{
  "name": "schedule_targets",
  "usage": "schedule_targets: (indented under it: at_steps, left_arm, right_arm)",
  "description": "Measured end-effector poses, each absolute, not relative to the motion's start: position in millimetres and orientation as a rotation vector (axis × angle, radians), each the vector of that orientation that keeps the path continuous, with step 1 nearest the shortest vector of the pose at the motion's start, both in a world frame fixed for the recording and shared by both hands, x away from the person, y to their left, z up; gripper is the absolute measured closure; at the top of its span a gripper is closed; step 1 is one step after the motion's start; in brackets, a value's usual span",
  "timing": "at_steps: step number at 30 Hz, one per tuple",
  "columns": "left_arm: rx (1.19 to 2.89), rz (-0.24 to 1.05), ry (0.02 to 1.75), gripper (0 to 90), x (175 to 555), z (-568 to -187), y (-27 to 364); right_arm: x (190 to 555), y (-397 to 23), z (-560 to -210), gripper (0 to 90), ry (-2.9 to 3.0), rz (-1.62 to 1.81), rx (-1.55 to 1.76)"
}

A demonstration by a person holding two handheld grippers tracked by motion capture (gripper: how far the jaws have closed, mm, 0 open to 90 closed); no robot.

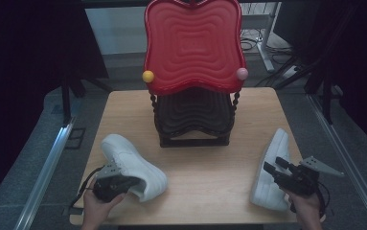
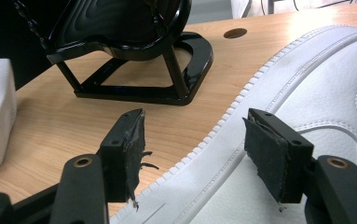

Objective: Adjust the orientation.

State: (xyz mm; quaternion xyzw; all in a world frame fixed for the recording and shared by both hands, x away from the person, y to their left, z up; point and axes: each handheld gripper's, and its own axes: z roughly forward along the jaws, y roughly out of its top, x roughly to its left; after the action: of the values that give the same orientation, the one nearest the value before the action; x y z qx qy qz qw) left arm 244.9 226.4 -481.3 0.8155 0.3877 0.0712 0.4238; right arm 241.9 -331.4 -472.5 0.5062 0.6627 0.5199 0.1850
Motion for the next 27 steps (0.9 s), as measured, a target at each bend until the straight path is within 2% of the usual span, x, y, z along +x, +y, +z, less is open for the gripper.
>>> schedule_targets:
  at_steps: [3, 5, 11, 27]
  left_arm:
    - [2.012, 0.155, 0.927, 90.0, 265, -479, 218]
    - [2.041, 0.174, 0.934, 90.0, 278, -474, 208]
    - [2.072, 0.116, 0.957, 90.0, 303, -475, 192]
    - [1.972, 0.169, 0.899, 89.3, 267, -462, 198]
  right_arm:
    - [242, -331, -474, 37.8, 1.871, 1.462, 1.427]
    - [242, -332, -475, 37.8, 1.872, 1.459, 1.430]
    - [240, -335, -476, 38.0, 1.866, 1.462, 1.434]
    - [236, -318, -472, 39.3, 1.899, 1.484, 1.373]
